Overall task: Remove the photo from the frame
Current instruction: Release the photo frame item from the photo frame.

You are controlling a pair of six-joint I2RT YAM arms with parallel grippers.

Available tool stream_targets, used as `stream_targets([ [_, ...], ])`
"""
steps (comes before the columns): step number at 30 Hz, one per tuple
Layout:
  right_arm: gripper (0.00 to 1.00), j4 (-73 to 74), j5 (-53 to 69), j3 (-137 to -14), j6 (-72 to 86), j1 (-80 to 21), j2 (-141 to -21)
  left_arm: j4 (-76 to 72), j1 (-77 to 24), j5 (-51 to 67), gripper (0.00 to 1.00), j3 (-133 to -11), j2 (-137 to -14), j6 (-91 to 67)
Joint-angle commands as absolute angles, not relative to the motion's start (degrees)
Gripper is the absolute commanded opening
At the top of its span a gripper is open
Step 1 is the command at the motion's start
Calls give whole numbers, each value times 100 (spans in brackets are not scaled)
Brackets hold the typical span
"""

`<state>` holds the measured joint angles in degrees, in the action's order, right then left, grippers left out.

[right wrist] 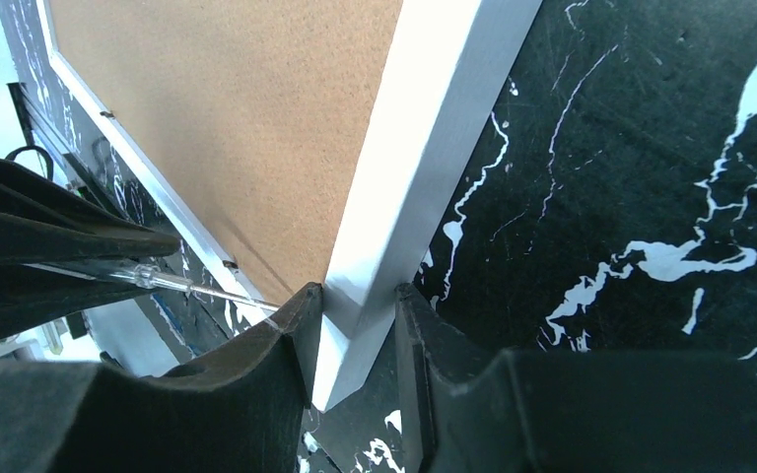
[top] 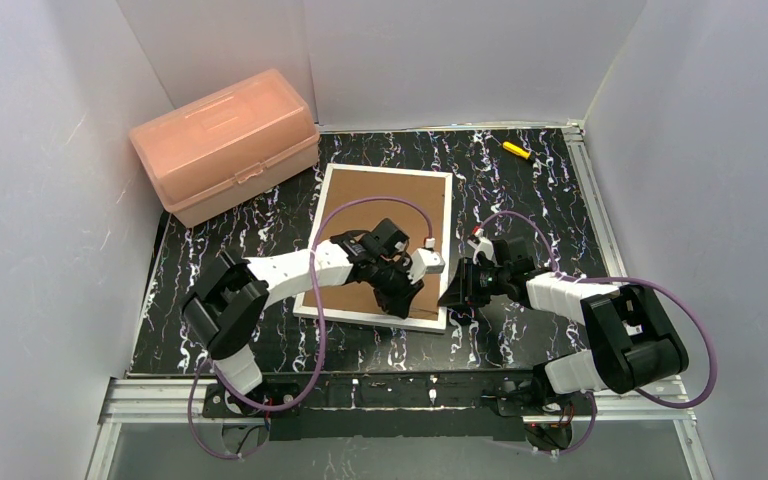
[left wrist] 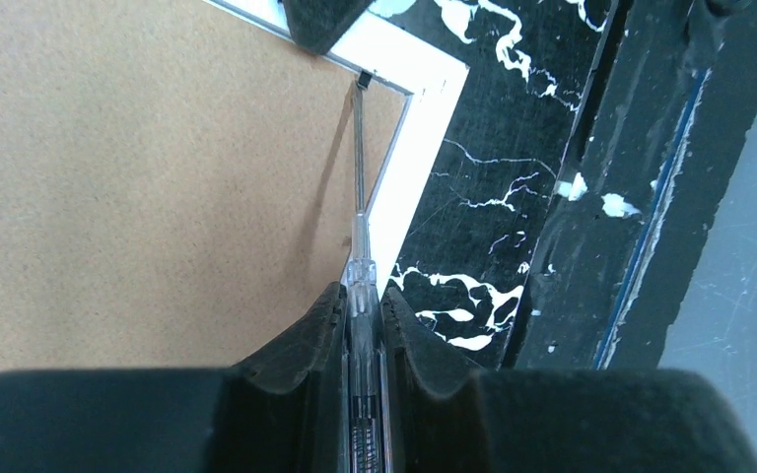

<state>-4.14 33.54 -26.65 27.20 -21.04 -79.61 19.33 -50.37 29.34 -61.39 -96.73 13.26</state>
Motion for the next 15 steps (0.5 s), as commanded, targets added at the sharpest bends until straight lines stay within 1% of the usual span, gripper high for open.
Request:
stream_targets([
  [1, 39, -423, 3510, -2742, 2689, -2140, -7959, 2284, -5057, 3484, 0, -6709, -9930, 1042],
  [7, 39, -394, 3553, -2725, 2680, -2140, -7923, 2781, -5056, 3657, 0, -7118, -10234, 905],
  [15, 39, -409, 3568, -2716, 2713, -2145, -7945, 2865, -5062, 3984, 0, -7337, -10309, 483],
])
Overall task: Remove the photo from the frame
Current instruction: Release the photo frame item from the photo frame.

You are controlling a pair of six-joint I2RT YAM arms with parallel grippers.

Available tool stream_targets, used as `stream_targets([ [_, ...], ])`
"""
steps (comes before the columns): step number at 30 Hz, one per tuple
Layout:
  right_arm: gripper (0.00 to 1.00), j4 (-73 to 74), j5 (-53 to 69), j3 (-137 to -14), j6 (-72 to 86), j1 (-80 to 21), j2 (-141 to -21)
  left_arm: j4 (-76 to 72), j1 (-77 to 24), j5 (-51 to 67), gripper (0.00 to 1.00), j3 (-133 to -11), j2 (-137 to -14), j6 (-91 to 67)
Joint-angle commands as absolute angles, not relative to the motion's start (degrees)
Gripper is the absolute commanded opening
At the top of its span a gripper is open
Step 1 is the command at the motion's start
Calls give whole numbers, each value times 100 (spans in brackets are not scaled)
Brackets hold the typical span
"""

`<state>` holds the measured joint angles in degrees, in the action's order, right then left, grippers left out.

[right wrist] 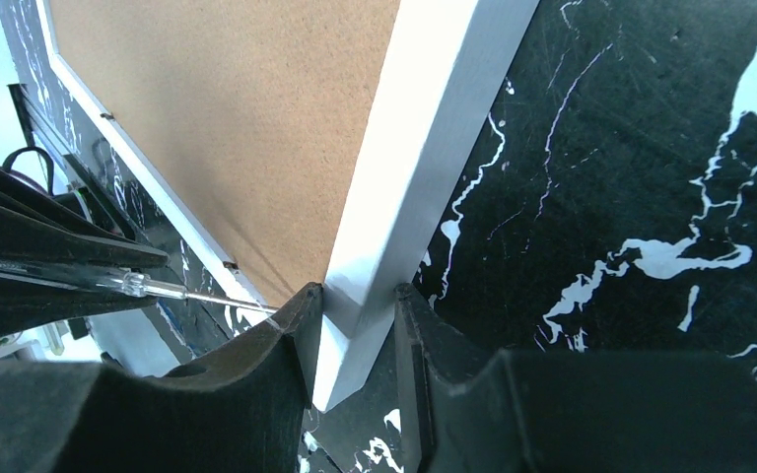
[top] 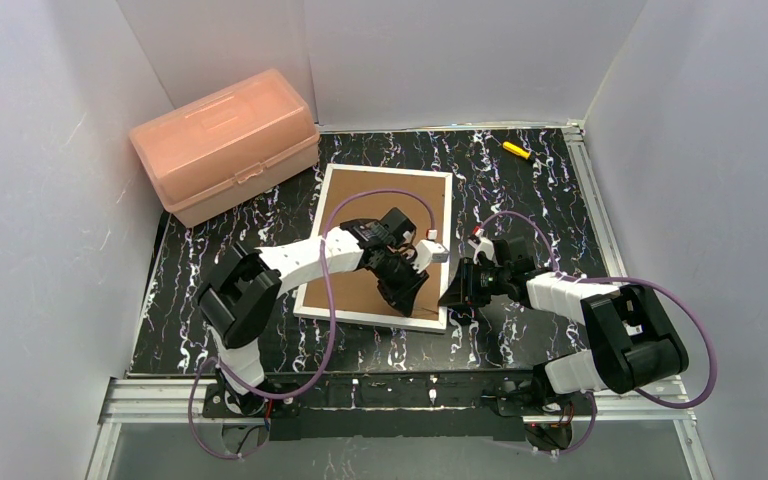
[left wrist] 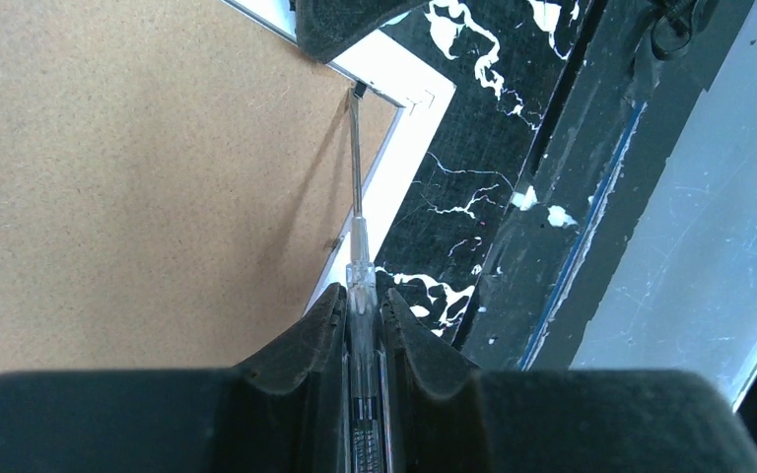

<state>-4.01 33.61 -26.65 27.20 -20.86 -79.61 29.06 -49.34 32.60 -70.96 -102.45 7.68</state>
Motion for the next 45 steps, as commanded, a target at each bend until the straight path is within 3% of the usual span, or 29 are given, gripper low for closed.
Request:
stream_targets([
  [1, 39, -417, 3568, -2709, 2722, -2146, -7943, 2889, -5062, 4019, 0, -7365, -10309, 387],
  [10, 33, -509, 3518, -2629, 2885, -2205, -7880, 3034, -5079, 4246, 0, -7600, -10384, -414],
  [45, 30, -601, 3287, -2625, 3083, -2433, -7845, 3073, -5880, 4052, 0, -8669, -10777, -2290],
])
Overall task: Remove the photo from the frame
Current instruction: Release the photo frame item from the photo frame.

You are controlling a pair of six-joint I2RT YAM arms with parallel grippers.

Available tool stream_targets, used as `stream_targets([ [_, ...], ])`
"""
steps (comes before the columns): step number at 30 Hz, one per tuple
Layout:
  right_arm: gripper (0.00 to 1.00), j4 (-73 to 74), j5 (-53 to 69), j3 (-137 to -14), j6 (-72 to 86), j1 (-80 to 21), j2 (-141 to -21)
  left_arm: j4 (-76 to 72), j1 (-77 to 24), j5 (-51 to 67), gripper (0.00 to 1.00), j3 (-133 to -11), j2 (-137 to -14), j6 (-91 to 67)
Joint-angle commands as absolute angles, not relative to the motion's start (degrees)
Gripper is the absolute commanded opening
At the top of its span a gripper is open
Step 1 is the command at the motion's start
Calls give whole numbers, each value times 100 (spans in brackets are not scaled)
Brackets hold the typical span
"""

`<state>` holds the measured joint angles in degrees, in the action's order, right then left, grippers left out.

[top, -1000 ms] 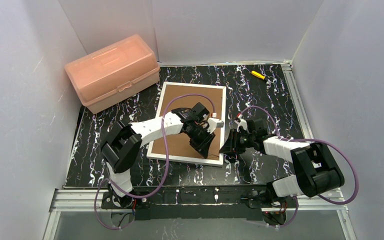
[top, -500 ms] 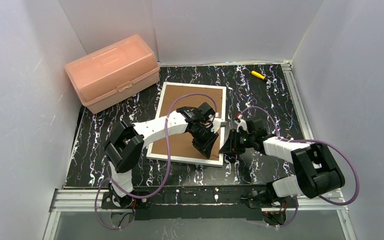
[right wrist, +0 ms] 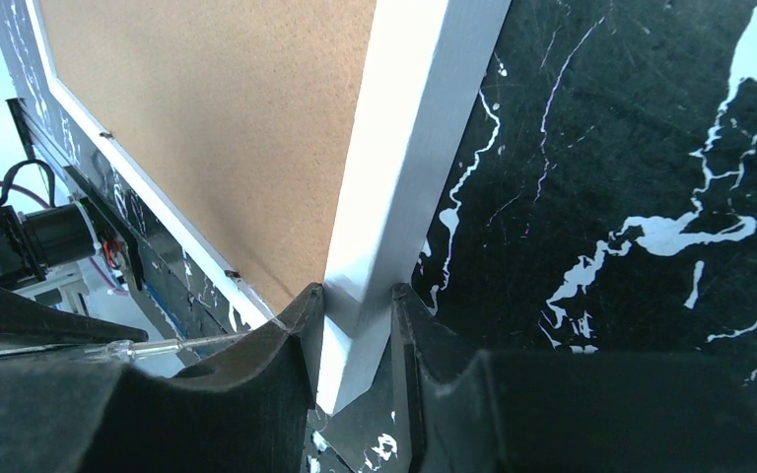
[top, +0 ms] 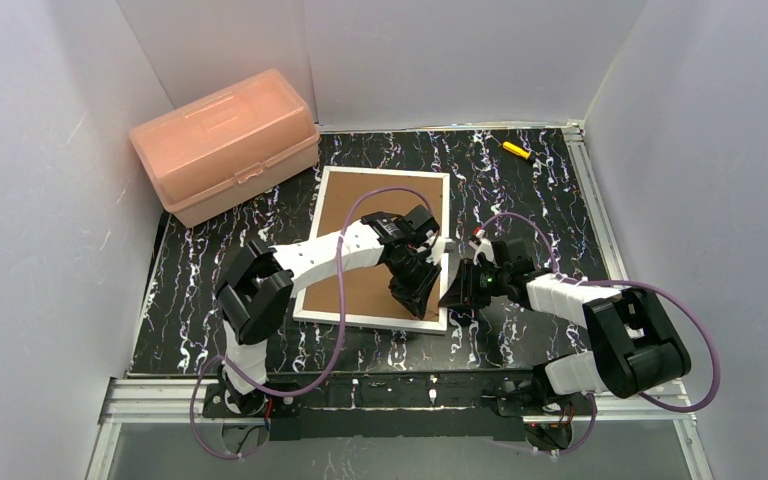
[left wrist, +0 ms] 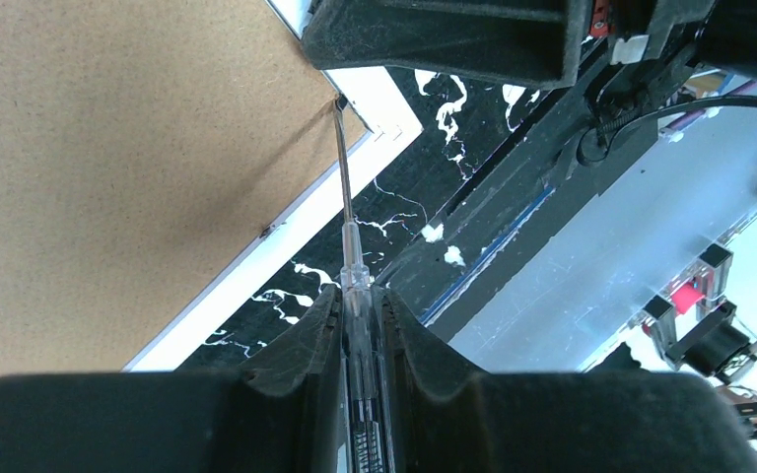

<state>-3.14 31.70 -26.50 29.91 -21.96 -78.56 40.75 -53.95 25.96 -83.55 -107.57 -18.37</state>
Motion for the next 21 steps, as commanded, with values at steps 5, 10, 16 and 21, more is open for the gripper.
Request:
stream_targets([
  [5, 28, -666, 3283, -2586, 3129, -2456, -7882, 2971, -5951, 3946, 0, -8905, -10797, -2499],
  [10, 27, -690, 3237, -2571, 3164, -2495, -7873, 2876, -5983, 3802, 0, -9052, -10850, -2576],
  [16, 26, -669, 3159, -2525, 3204, -2555, -7782, 2521, -5986, 3785, 0, -9048, -10944, -2863],
  [21, 23, -664, 2996, -2434, 3383, -2630, -7602, 1960, -5994, 3768, 0, -8890, -10960, -3224],
])
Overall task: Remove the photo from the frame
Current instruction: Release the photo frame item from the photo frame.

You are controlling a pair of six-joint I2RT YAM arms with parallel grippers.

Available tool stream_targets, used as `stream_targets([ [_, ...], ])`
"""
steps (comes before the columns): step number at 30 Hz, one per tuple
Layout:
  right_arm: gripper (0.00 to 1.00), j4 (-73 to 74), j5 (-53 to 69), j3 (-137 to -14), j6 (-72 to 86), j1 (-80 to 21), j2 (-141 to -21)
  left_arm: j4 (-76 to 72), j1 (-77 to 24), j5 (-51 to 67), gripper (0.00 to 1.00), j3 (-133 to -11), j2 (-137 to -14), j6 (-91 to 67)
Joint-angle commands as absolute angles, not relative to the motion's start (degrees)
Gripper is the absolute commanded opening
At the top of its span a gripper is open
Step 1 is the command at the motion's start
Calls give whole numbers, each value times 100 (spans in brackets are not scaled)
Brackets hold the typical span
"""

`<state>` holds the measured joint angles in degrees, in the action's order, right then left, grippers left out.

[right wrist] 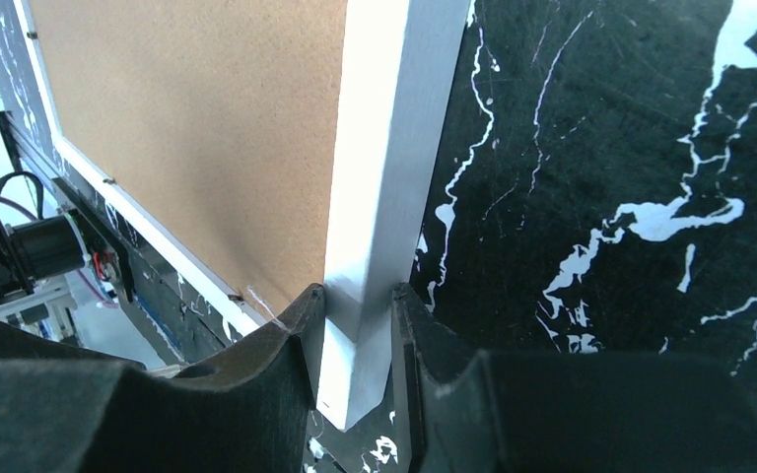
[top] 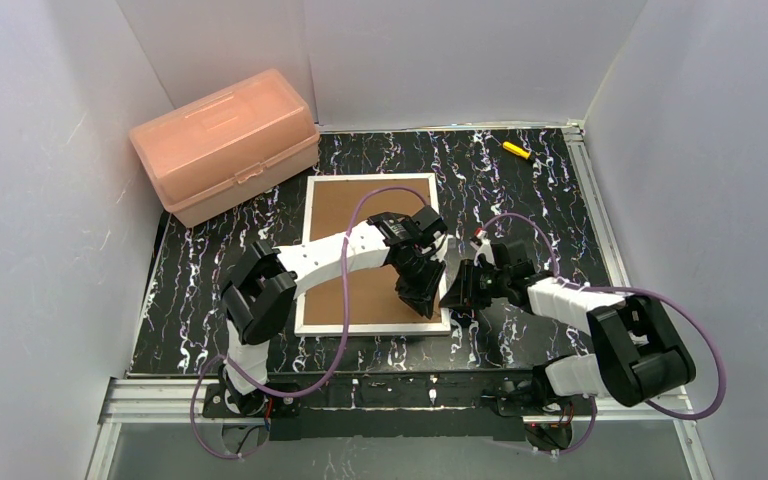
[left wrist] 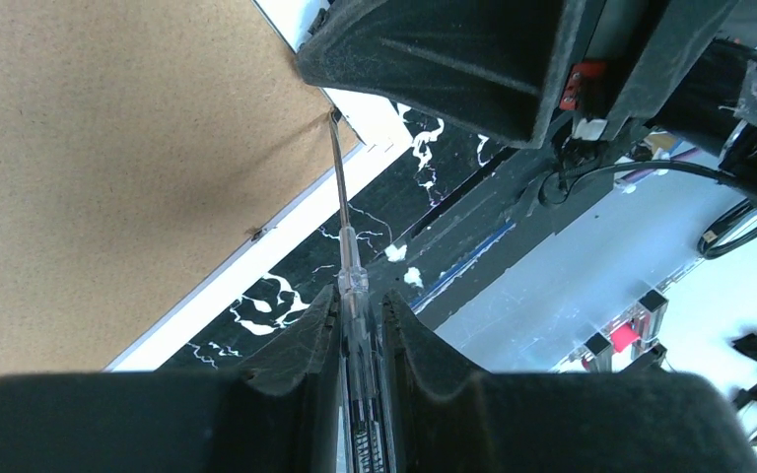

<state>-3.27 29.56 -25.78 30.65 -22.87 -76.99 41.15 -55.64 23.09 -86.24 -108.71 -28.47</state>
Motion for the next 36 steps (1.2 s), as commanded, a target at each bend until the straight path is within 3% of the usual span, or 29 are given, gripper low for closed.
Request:
stream_targets([
  [1, 22, -648, 2926, -2402, 3443, -2664, -7523, 1937, -5994, 3719, 0, -8885, -10960, -3247],
  [14, 11, -860, 2062, -1899, 4367, -3126, -6677, 1462, -5999, 3615, 0, -8774, -10990, -3538],
  [25, 9, -947, 1654, -1879, 4641, -3483, -6627, 1247, -5994, 3668, 0, -8818, -11102, -3692],
  [30, 9, -491, 1409, -1998, 4488, -3483, -6421, 1911, -5986, 3533, 0, -8931, -11073, -3251],
  [33, 14, 131, 1001, -2291, 4182, -3483, -6257, 2694, -5903, 3252, 0, -8783, -10764, -2700],
  [36, 34, 549, 726, -2586, 3855, -3458, -6117, 3386, -5751, 3111, 0, -8534, -10369, -2219],
])
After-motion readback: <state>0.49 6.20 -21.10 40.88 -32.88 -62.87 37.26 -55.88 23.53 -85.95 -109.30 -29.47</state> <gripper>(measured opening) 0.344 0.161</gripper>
